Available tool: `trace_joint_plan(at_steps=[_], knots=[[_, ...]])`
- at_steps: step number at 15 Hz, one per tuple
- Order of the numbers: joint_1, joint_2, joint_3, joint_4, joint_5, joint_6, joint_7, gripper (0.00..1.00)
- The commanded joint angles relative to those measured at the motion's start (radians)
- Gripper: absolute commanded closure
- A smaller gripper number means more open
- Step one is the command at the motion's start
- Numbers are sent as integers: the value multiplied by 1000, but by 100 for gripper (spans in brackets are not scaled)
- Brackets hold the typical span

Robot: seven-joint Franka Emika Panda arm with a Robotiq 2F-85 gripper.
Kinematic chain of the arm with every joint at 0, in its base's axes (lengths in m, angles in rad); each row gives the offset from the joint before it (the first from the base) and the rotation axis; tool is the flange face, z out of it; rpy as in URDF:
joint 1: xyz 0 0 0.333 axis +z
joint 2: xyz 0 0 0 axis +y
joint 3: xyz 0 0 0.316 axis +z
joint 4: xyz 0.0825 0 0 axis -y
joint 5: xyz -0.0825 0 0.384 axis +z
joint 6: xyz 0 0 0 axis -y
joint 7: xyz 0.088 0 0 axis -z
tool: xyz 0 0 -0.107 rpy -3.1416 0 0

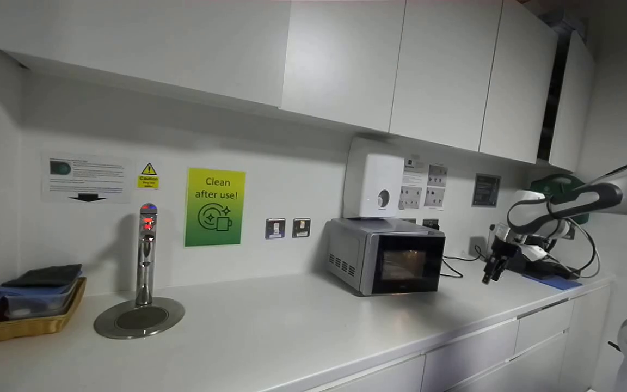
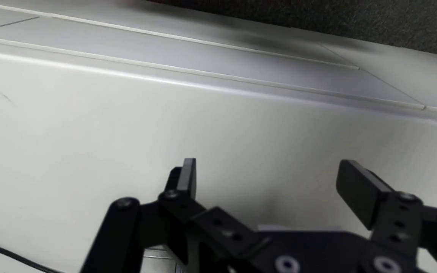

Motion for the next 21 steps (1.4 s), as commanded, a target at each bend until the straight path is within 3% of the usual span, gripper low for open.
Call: trace_joint_plan(at_steps=[1,21], knots=[[-7,-12,11,-15,-8,11,-11,0],[-64,72,-3,21,8,313,118,0]])
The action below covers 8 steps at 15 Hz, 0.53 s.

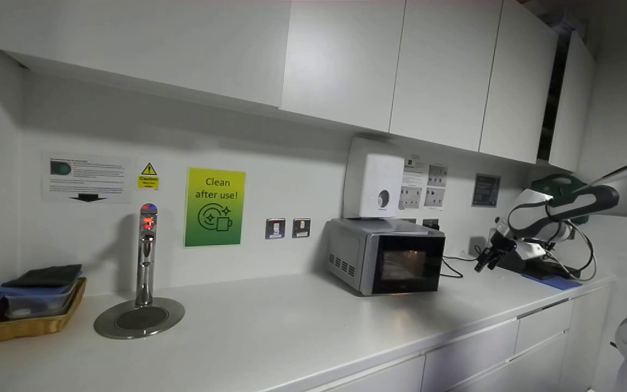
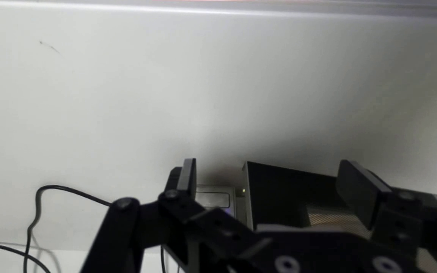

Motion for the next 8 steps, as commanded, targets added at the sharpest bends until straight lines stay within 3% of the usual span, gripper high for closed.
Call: trace_joint_plan(at_steps=[1,8], knots=[[-21,63,-10,42,13,71,45,0],[-31,127,-28,102,39,121,97,0]])
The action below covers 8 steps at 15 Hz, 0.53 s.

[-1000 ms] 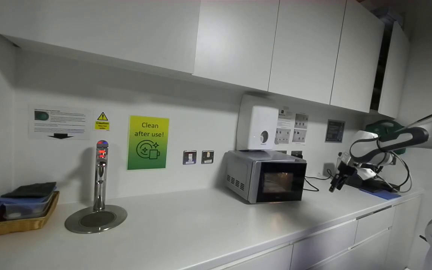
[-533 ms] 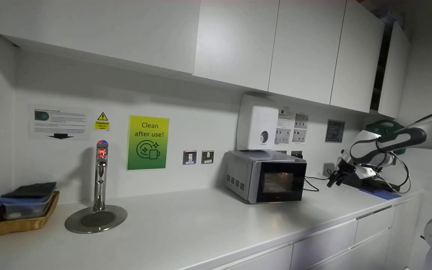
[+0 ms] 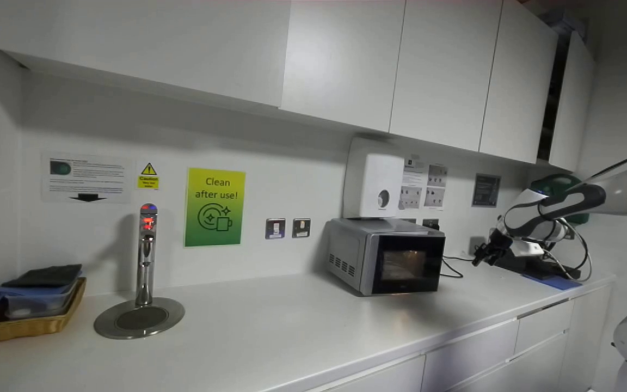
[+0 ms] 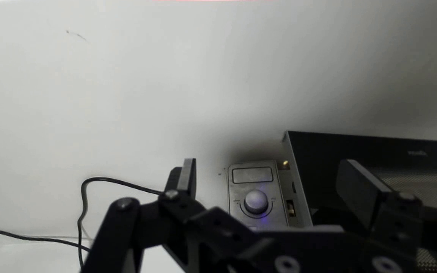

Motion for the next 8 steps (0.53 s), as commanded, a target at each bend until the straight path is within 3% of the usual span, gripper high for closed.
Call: trace_joint_plan(at_steps=[1,4,5,6,8], knots=[[-9,45,-1,49,26,32,28,0],[-8,50,1,50,22,30,29,0],[-7,48,2,47,20,29,25,9],[-5,48,2,45,21,28,21,26],[6,43,-1,41,25,26,2,40]])
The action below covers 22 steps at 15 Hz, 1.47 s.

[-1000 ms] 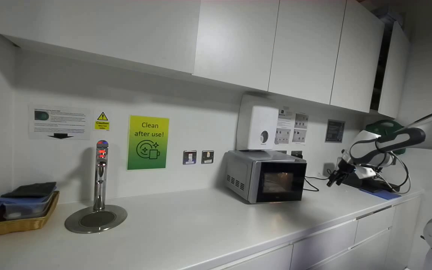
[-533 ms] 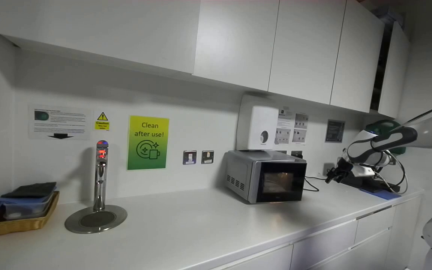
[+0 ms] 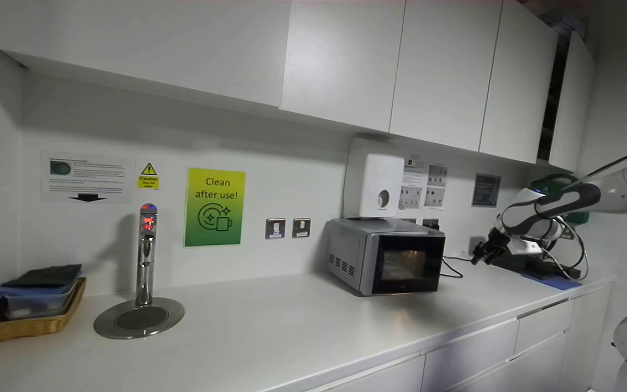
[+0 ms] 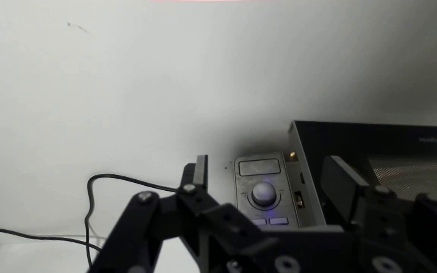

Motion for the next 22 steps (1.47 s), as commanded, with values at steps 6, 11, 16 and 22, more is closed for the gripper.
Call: trace_joint_plan(at_steps=[6,11,16,22], knots=[[76,25,-2,9,55,49,-82,85],[149,52,-12,15,125,116,-147,100],[223,83,-39,19,209,206,-234,100],[296,96,-91,31,265,259,-323,100]])
